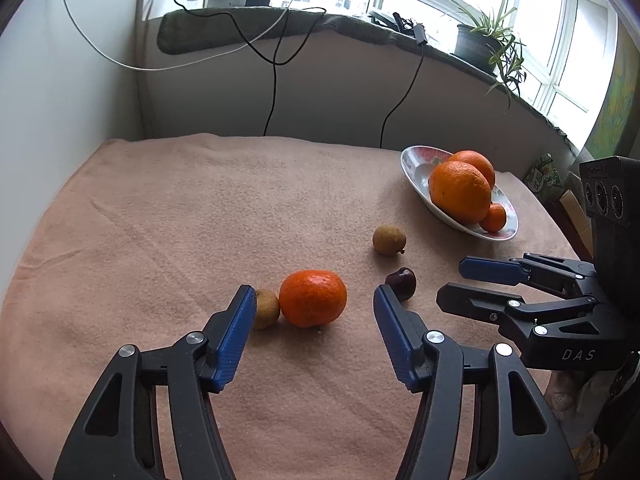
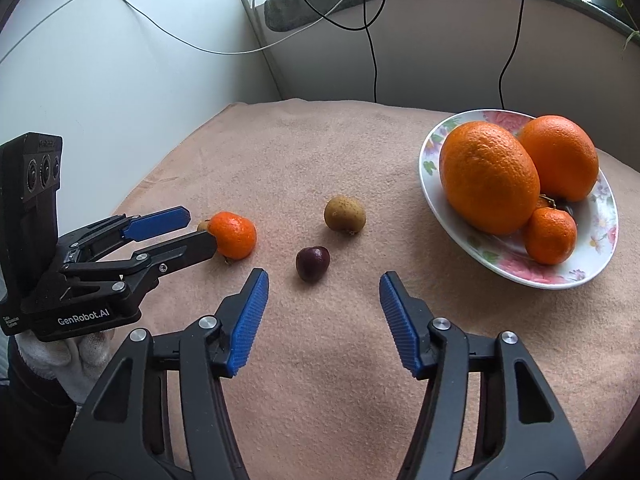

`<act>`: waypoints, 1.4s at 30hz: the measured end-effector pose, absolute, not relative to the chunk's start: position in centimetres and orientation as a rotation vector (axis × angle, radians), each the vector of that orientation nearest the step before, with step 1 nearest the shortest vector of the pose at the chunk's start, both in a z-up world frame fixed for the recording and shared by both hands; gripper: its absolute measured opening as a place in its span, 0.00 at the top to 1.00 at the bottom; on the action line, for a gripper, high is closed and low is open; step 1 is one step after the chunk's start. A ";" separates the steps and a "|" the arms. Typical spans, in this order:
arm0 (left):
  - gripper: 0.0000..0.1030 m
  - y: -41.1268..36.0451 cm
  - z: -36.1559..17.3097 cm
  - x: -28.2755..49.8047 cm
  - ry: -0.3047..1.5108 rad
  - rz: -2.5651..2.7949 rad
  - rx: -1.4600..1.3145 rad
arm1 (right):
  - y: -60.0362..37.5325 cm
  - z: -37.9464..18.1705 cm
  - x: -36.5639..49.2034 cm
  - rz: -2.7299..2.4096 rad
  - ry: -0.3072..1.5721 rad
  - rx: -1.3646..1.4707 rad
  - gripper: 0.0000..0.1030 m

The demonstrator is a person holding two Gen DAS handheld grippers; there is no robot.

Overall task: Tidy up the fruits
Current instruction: 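Close the right gripper on the dark cherry while the left gripper closes on the mandarin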

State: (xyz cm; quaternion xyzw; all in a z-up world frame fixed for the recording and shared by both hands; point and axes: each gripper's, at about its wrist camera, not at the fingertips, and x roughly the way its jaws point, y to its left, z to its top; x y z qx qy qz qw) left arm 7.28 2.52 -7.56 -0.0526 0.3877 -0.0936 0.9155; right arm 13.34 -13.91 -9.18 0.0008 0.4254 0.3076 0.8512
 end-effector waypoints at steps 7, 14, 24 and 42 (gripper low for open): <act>0.47 2.4 -7.9 7.7 0.806 -0.194 -0.102 | -12.7 -10.2 14.2 0.665 0.910 -0.028 0.54; 0.52 2.1 -8.2 8.1 0.816 -0.206 -0.095 | -11.7 -10.9 14.9 0.677 0.922 -0.051 0.63; 0.62 1.9 -8.3 8.5 0.814 -0.201 -0.069 | -10.8 -11.0 15.0 0.676 0.928 -0.079 0.68; 0.69 2.3 -8.3 8.3 0.800 -0.202 -0.085 | -10.3 -11.0 14.8 0.664 0.918 -0.107 0.78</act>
